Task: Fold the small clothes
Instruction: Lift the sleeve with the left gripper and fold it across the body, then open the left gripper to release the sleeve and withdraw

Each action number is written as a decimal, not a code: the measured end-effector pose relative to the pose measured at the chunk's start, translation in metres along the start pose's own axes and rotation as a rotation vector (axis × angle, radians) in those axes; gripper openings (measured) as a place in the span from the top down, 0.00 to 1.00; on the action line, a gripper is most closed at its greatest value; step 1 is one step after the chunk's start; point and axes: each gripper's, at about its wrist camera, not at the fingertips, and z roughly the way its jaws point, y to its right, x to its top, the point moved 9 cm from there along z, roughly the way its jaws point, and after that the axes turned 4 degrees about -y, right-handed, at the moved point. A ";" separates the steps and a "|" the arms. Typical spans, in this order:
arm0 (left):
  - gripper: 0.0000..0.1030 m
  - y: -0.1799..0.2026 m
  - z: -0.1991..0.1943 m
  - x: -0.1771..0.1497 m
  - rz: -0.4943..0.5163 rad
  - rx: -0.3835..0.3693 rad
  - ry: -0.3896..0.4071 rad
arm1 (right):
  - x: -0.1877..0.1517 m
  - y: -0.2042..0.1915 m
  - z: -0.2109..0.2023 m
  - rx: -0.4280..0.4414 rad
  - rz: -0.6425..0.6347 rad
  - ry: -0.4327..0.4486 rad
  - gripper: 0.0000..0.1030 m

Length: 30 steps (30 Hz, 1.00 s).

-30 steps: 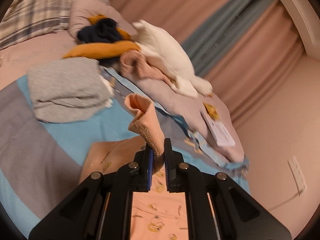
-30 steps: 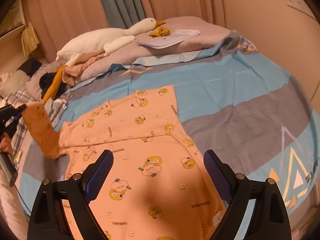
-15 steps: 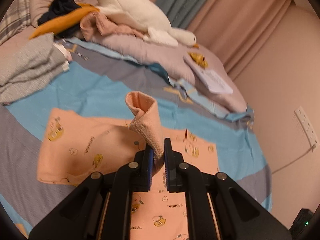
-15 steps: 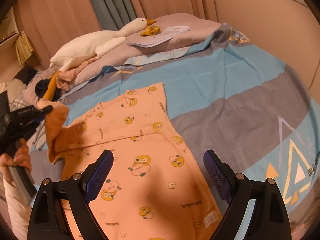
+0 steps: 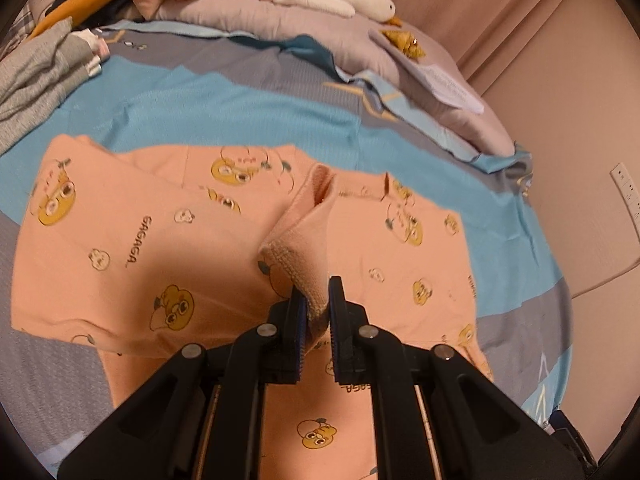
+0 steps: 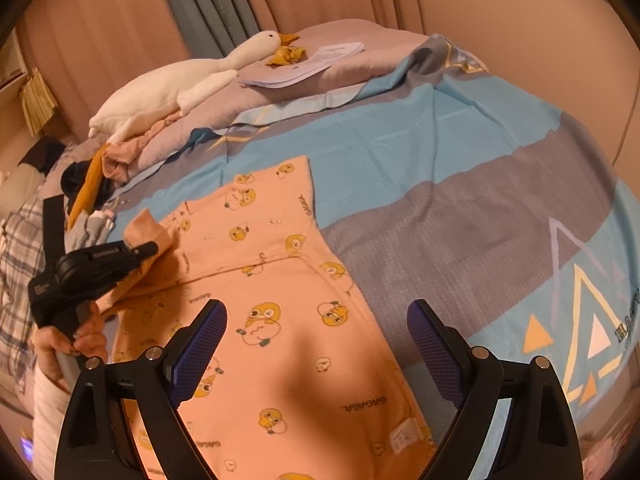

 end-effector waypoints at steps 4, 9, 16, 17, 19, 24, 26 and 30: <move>0.90 -0.003 0.012 -0.006 0.001 0.014 -0.038 | -0.002 0.002 0.002 0.004 0.007 -0.008 0.12; 0.85 -0.006 0.023 -0.015 -0.014 -0.003 -0.085 | -0.004 0.001 0.006 0.008 0.004 -0.020 0.12; 0.52 0.004 0.005 -0.015 -0.026 -0.097 -0.101 | -0.004 -0.002 0.008 0.012 -0.004 -0.024 0.12; 0.49 0.005 0.000 -0.014 -0.026 -0.107 -0.094 | -0.004 -0.002 0.008 0.011 -0.003 -0.024 0.12; 0.40 0.007 -0.013 -0.011 -0.030 -0.128 -0.076 | -0.003 -0.004 0.009 0.013 -0.008 -0.026 0.12; 0.27 0.001 -0.057 -0.001 -0.047 -0.138 0.000 | 0.006 -0.016 0.011 0.034 -0.036 -0.024 0.12; 0.24 -0.007 -0.075 0.002 -0.052 -0.107 0.036 | 0.012 -0.026 0.012 0.058 -0.057 -0.021 0.12; 0.24 -0.032 -0.102 0.002 -0.070 -0.012 0.095 | 0.023 -0.053 0.020 0.126 -0.104 -0.031 0.12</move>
